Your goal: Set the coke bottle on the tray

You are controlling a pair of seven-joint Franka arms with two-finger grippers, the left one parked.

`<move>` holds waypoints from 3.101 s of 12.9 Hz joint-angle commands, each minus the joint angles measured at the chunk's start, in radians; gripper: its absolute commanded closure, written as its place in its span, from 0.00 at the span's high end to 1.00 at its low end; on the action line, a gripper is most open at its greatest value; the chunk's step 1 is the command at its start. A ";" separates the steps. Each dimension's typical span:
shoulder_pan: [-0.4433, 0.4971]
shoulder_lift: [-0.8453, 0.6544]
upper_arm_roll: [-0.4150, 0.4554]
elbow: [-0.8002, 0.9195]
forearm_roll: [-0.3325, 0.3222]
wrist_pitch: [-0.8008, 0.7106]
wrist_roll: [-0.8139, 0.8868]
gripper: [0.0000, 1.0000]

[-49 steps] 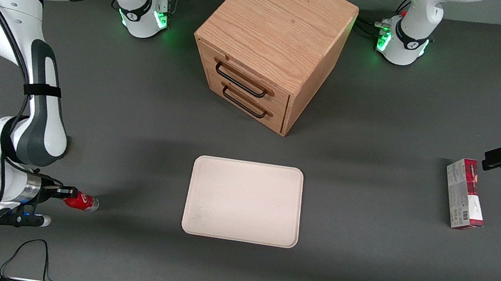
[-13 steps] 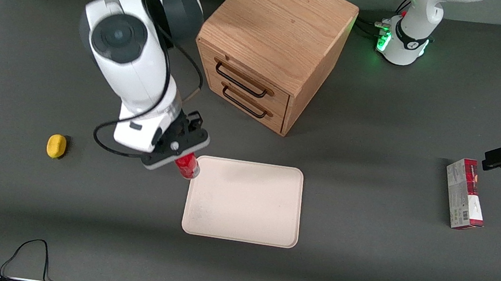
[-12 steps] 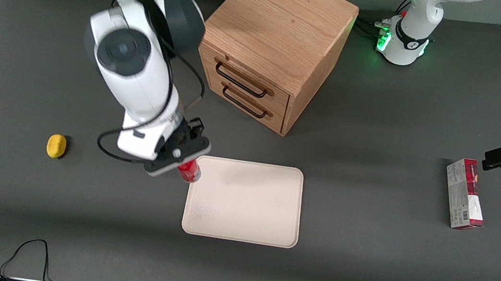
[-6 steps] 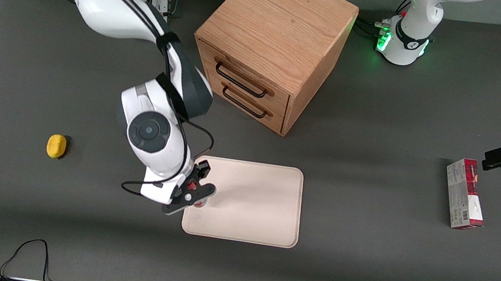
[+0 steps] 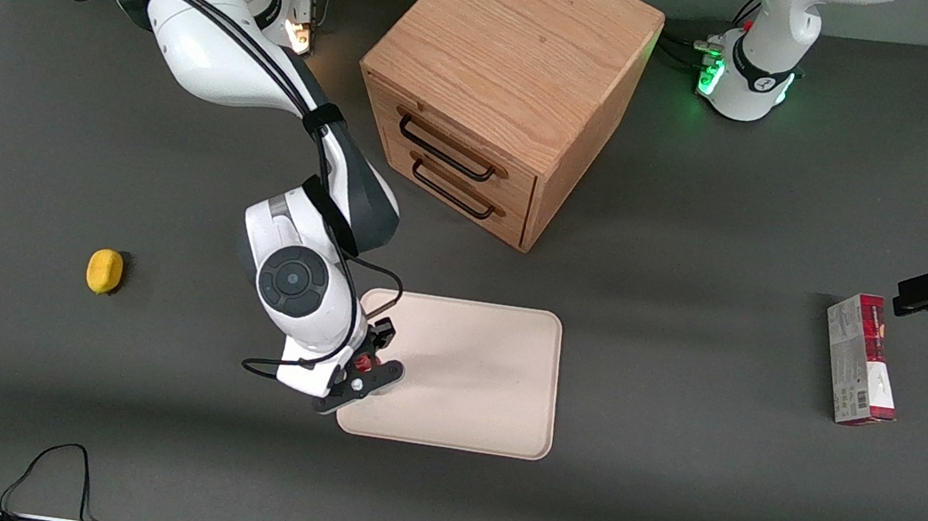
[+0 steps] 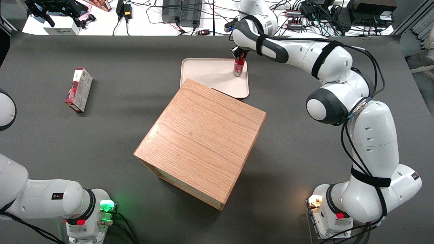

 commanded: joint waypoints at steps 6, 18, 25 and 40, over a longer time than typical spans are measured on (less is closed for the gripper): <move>-0.002 -0.013 0.001 0.033 -0.019 0.022 0.007 1.00; -0.011 -0.539 -0.098 -0.104 0.010 -0.411 -0.008 1.00; -0.287 -0.837 -0.149 -0.543 0.133 -0.232 -0.092 1.00; -0.290 -0.836 -0.259 -0.547 0.118 -0.268 -0.034 1.00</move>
